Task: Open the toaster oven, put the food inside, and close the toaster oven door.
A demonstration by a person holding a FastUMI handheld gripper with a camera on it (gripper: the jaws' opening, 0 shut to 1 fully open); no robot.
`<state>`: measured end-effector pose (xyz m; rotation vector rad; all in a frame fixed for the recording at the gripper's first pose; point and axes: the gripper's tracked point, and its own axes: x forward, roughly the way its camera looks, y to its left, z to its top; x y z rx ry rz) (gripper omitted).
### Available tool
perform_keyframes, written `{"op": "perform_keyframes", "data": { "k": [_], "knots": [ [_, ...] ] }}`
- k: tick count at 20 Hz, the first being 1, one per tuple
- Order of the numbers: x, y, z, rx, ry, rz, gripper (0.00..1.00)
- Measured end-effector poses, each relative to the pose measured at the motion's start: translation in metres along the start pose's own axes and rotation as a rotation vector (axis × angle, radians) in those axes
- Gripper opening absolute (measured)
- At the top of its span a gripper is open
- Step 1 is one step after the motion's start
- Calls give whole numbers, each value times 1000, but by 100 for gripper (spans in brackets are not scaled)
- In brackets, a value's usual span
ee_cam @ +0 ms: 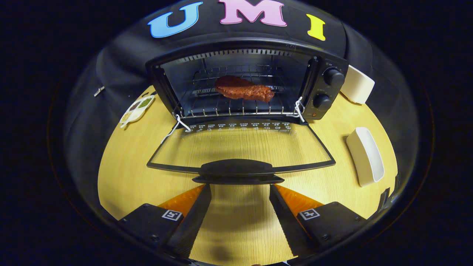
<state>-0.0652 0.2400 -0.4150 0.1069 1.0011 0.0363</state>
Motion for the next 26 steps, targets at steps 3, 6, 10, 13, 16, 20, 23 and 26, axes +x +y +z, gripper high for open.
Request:
{"op": "perform_keyframes", "data": {
  "k": [3,6,10,13,16,20,23,26],
  "knots": [
    [-9,0,5,-15,-30,24,97],
    [-26,1,16,-67,-107,40,97],
    [-48,2,42,-149,-247,54,97],
    [-55,4,65,-156,-285,64,98],
    [-66,-3,78,-150,-338,72,98],
    [-74,-7,87,-159,-371,86,98],
    [-85,-11,93,-167,-403,89,98],
    [-103,-15,111,-177,-463,99,98]
  ]
}}
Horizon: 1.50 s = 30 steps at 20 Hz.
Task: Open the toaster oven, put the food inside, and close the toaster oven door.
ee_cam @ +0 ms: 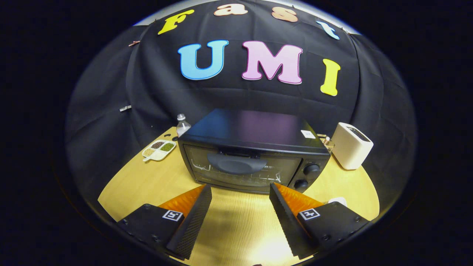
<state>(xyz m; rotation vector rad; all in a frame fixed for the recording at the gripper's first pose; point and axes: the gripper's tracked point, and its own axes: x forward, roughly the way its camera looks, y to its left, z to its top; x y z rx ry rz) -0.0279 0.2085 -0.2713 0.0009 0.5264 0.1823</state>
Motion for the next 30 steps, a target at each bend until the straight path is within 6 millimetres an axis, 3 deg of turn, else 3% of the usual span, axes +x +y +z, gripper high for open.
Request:
{"op": "perform_keyframes", "data": {
  "k": [6,13,15,22,25,30],
  "knots": [
    [-20,-36,69,4,-152,-12,98],
    [-60,-111,159,57,-347,-105,98],
    [-72,-133,176,76,-387,-124,98],
    [-125,-184,208,39,-470,-189,98],
    [-145,-194,215,38,-500,-201,98],
    [-169,-204,210,50,-532,-221,98]
  ]
}}
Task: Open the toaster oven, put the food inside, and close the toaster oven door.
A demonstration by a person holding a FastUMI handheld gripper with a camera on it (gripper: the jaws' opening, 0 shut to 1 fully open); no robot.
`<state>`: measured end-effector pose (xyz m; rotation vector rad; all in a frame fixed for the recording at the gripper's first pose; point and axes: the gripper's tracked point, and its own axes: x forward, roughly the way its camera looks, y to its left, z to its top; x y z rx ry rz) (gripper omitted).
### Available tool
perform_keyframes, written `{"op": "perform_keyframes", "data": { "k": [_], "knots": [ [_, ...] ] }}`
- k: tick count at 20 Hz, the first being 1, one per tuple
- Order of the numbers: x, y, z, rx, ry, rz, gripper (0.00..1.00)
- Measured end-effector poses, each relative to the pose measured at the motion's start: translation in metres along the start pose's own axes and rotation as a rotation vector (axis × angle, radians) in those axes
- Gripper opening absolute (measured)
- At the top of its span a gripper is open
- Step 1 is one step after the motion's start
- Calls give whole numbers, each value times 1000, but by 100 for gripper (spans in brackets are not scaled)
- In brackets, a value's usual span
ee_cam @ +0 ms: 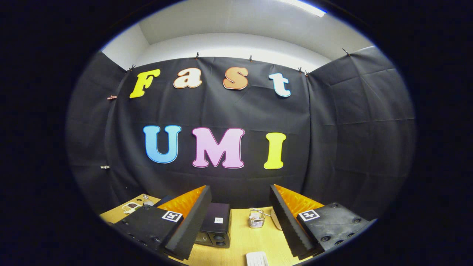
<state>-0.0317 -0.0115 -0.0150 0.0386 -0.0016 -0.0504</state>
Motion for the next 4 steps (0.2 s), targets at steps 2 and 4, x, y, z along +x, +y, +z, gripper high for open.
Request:
{"op": "perform_keyframes", "data": {
  "k": [2,4],
  "knots": [
    [-4,-6,-5,12,12,-7,98],
    [-6,-14,-8,28,22,-22,98]
  ]
}}
